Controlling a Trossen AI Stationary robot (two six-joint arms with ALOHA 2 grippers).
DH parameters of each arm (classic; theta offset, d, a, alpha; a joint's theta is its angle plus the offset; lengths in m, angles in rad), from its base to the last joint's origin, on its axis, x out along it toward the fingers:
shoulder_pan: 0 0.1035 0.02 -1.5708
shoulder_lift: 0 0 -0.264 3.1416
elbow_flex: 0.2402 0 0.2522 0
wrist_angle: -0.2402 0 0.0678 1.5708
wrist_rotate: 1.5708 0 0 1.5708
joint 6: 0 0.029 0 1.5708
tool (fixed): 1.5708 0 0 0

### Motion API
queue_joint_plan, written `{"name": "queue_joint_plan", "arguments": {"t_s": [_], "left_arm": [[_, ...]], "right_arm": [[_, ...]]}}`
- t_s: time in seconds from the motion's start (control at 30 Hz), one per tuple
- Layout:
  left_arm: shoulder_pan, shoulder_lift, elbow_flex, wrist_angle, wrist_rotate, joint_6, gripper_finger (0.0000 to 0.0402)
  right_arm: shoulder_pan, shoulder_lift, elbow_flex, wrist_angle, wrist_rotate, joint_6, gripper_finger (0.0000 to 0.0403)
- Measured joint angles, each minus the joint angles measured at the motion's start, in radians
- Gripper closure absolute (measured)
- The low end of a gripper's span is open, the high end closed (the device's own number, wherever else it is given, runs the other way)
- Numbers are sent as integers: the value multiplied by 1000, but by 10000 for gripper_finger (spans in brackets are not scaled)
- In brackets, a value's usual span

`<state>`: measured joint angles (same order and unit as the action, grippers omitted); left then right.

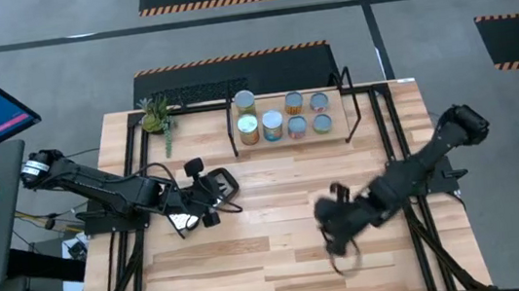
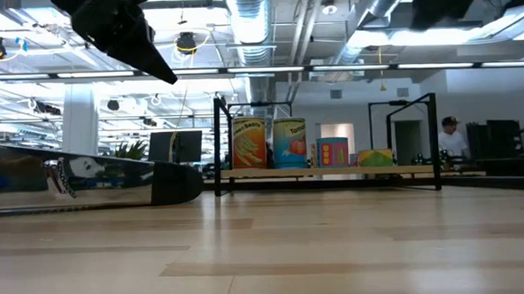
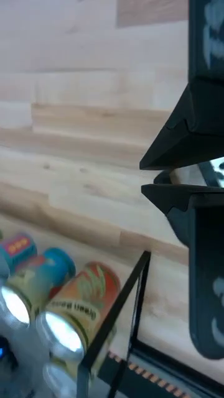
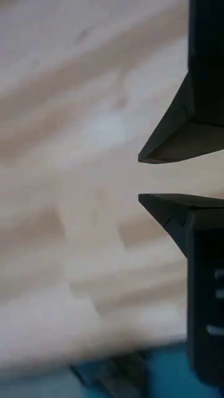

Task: Pick and place cans onto a shelf
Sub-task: Return to Home Position

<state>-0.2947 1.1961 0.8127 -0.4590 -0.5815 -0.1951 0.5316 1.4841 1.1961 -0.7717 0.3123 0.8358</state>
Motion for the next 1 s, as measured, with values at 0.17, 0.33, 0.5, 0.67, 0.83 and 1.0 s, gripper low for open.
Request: {"name": "queue_joint_plan", "arguments": {"t_s": [0.17, 0.33, 0.5, 0.67, 0.83, 1.0], "left_arm": [[0, 0, 0, -7, 35, 63, 363], [0, 0, 0, -20, 108, -70, 363], [-13, -2, -25, -36, 168, -174, 363], [-84, -49, -265, 223, 165, -290, 363], [-138, -203, -463, 503, 176, -313, 363], [-197, -443, -546, 537, 128, -252, 363]], "right_arm": [[137, 0, 0, 68, -14, -215, 290], [222, 0, -1, 145, 17, -216, 290], [220, 0, -1, 385, 39, -558, 290], [118, -4, -98, 606, -190, -755, 290], [-53, -72, -351, 915, -306, -708, 290], [-192, -199, -716, 1406, -456, -694, 290]]}}
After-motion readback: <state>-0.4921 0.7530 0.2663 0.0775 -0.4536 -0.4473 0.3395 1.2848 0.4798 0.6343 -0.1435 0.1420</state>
